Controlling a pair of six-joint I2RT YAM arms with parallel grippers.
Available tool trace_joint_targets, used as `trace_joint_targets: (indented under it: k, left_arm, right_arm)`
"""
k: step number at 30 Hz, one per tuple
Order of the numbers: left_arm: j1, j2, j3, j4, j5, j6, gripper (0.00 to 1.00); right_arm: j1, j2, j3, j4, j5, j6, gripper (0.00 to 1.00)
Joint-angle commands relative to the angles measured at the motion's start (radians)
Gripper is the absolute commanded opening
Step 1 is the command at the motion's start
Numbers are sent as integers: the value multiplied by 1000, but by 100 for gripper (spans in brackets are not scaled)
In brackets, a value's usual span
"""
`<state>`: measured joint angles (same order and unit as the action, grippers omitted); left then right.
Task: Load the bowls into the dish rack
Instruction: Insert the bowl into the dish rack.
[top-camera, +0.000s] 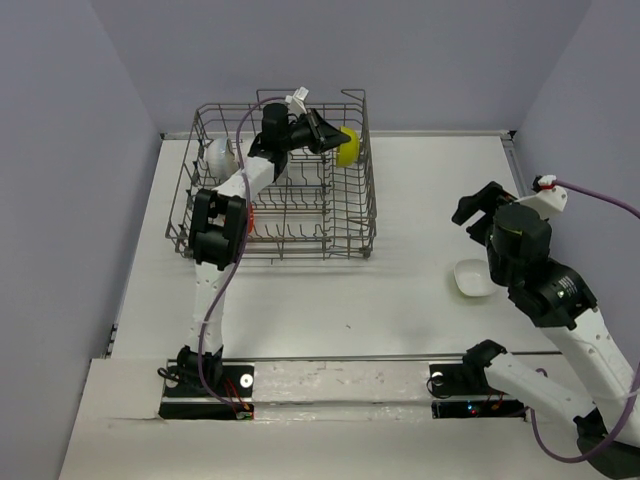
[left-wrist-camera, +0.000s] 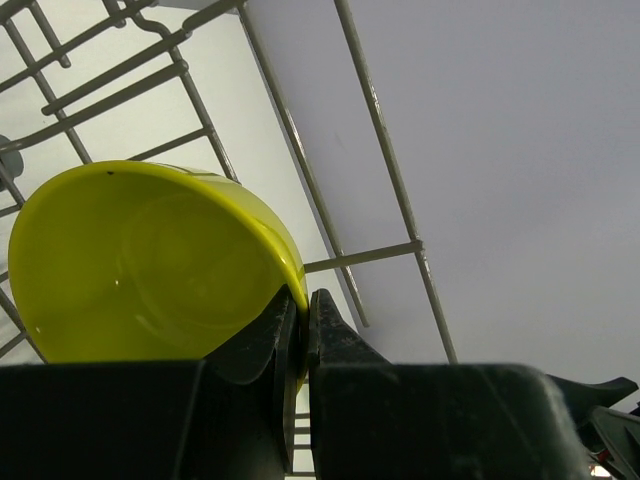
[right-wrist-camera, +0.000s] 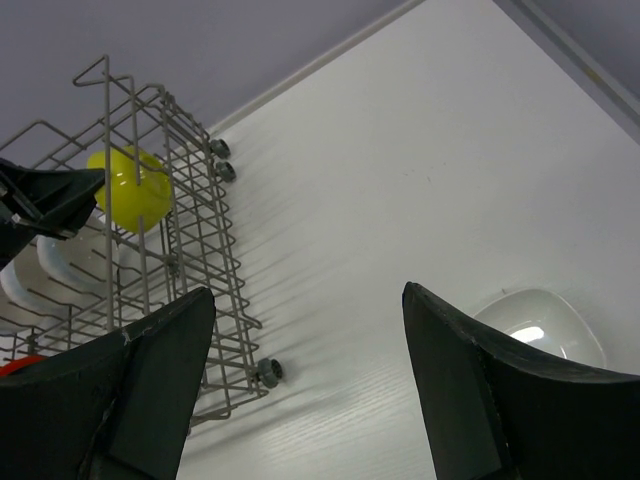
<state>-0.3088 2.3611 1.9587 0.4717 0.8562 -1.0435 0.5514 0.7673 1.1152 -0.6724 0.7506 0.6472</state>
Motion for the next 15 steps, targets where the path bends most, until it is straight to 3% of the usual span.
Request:
trace_joint_targets:
  k: [1,15]
  left_arm:
    - [-10,-8,68,2,27,19,0]
    - [-13,3,69,-88,-9,79,0]
  right_arm:
    - [8,-23,-5,43,7,3,81]
    - [8,-37,-12,39,12,0,81]
